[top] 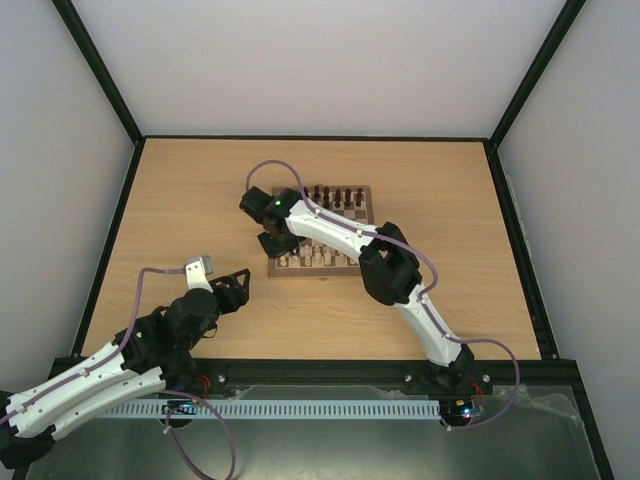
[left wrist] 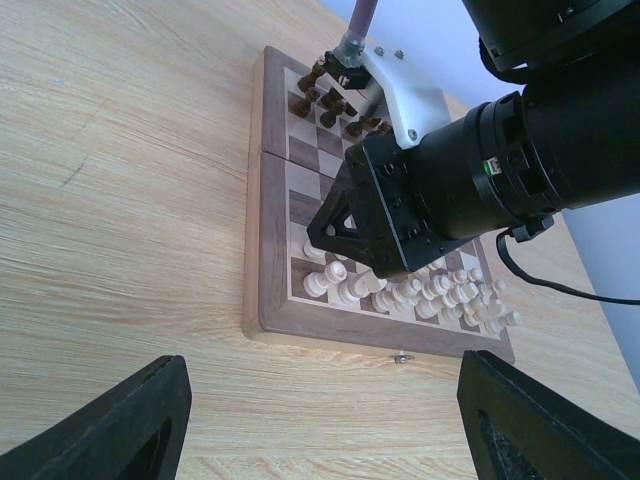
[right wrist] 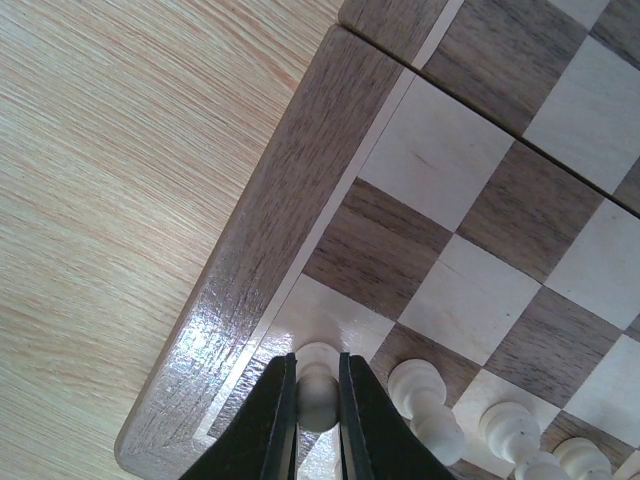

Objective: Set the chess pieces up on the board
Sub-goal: Place the chess piece on the chessboard.

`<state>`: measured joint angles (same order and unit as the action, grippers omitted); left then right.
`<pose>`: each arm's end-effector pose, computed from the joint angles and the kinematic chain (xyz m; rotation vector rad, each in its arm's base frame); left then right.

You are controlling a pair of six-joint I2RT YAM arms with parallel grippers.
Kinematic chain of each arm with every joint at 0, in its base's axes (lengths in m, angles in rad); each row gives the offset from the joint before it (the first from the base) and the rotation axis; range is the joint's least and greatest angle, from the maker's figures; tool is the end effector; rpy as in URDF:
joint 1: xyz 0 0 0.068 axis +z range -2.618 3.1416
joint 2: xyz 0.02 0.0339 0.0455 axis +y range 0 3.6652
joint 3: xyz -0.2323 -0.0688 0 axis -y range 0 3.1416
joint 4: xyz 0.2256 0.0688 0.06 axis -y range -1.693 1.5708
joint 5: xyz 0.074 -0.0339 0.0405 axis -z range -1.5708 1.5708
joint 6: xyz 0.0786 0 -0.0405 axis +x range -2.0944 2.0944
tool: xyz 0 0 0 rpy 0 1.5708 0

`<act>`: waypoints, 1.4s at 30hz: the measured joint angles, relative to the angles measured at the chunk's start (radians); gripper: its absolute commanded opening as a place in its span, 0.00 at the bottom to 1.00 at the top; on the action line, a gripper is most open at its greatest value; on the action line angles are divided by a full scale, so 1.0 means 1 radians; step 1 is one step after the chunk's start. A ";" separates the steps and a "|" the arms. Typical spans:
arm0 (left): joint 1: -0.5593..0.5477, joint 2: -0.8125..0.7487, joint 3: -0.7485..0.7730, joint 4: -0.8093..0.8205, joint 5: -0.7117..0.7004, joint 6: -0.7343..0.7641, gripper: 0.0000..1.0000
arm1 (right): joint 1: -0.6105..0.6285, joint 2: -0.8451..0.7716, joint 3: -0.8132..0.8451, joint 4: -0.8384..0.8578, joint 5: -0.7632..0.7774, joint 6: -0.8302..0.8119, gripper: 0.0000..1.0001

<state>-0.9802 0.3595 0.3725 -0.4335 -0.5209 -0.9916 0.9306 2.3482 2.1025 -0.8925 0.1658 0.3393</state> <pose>0.1200 -0.1087 0.2001 -0.3545 1.9846 -0.7814 0.2971 0.3771 0.1448 -0.7373 2.5893 0.1708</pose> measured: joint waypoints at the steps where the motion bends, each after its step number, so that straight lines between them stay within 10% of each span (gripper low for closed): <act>1: 0.000 0.000 0.000 0.000 0.000 0.000 0.76 | 0.000 0.001 0.000 0.000 0.000 0.000 0.03; 42: 0.000 -0.008 0.000 0.001 -0.001 0.008 0.77 | -0.014 0.010 0.000 0.039 -0.004 -0.014 0.22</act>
<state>-0.9802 0.3515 0.3725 -0.4328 -0.5220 -0.9833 0.9165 2.3585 2.1029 -0.8532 0.1616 0.3248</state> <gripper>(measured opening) 0.765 0.214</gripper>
